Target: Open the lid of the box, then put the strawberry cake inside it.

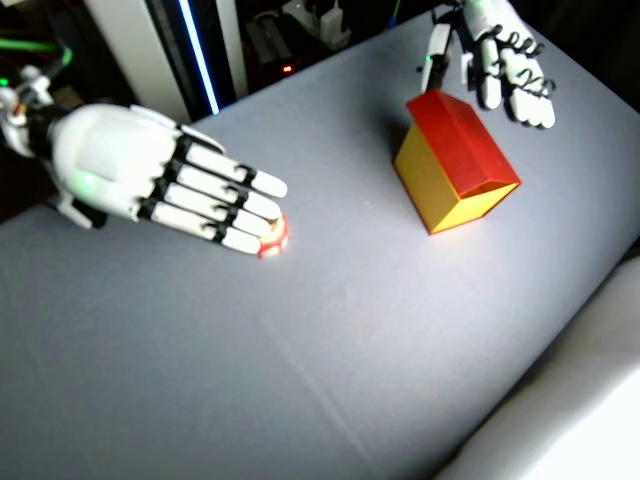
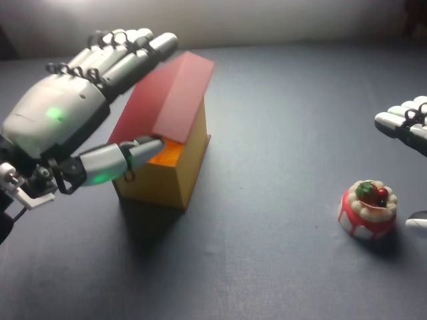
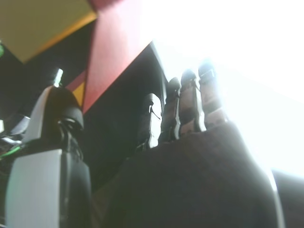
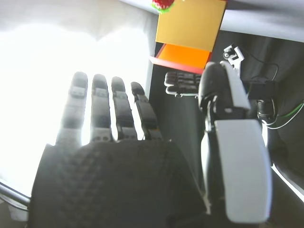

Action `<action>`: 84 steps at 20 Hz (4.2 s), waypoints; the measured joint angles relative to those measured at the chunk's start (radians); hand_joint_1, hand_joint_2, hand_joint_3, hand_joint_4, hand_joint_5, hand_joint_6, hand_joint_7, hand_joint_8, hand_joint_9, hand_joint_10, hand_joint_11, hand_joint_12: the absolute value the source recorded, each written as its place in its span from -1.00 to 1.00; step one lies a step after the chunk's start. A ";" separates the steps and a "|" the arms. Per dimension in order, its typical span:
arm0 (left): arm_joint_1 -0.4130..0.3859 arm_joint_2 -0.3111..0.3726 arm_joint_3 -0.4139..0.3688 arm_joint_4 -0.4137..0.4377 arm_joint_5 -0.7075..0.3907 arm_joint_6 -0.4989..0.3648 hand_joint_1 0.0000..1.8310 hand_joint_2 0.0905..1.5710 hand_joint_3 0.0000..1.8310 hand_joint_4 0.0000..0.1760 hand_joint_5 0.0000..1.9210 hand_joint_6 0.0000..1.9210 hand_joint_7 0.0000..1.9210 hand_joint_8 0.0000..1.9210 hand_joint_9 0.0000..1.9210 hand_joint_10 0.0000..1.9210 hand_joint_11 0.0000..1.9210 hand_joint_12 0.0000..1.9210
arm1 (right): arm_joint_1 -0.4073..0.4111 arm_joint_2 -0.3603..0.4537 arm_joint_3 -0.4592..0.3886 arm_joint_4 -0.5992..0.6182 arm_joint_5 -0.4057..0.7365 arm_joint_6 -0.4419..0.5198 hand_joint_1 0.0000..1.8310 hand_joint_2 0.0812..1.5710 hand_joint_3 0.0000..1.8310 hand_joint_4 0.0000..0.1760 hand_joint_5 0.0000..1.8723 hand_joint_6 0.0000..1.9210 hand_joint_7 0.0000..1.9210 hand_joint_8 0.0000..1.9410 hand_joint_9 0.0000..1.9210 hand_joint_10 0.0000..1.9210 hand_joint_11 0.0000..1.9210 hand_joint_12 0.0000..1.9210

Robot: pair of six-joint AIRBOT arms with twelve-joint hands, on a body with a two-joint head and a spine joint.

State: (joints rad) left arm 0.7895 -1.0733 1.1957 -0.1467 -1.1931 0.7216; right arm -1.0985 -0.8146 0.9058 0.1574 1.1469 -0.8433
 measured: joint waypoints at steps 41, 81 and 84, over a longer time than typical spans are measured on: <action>0.192 0.194 -0.119 0.024 -0.020 0.023 -0.15 0.64 -1.00 -0.04 -1.00 -1.00 -1.00 -1.00 -1.00 -1.00 -1.00 -1.00 | 0.092 -0.100 0.111 -0.027 -0.199 0.053 -0.12 0.39 -1.00 -1.00 -1.00 -1.00 -1.00 -1.00 -1.00 -1.00 -1.00 -1.00; 0.488 0.198 -0.208 -0.201 -0.249 0.026 -0.13 0.73 -1.00 -0.31 -1.00 -1.00 -1.00 -1.00 -1.00 -1.00 -1.00 -1.00 | 0.809 -0.561 0.484 -0.396 -0.505 0.103 0.32 0.56 -1.00 -1.00 -0.25 0.16 -0.13 0.62 0.05 0.67 0.06 0.87; 0.489 0.181 -0.200 -0.217 -0.243 0.022 -0.14 0.74 -1.00 -0.11 -1.00 -1.00 -1.00 -1.00 -1.00 -1.00 -1.00 -1.00 | 0.812 -0.623 0.514 -0.406 -0.529 0.104 0.32 0.57 -1.00 -1.00 -0.25 0.21 -0.18 0.62 -0.15 0.67 -0.18 0.97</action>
State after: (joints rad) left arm 1.2781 -0.8925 0.9955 -0.3634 -1.4357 0.7437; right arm -0.2863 -1.4376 1.4200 -0.2485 0.6182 -0.7395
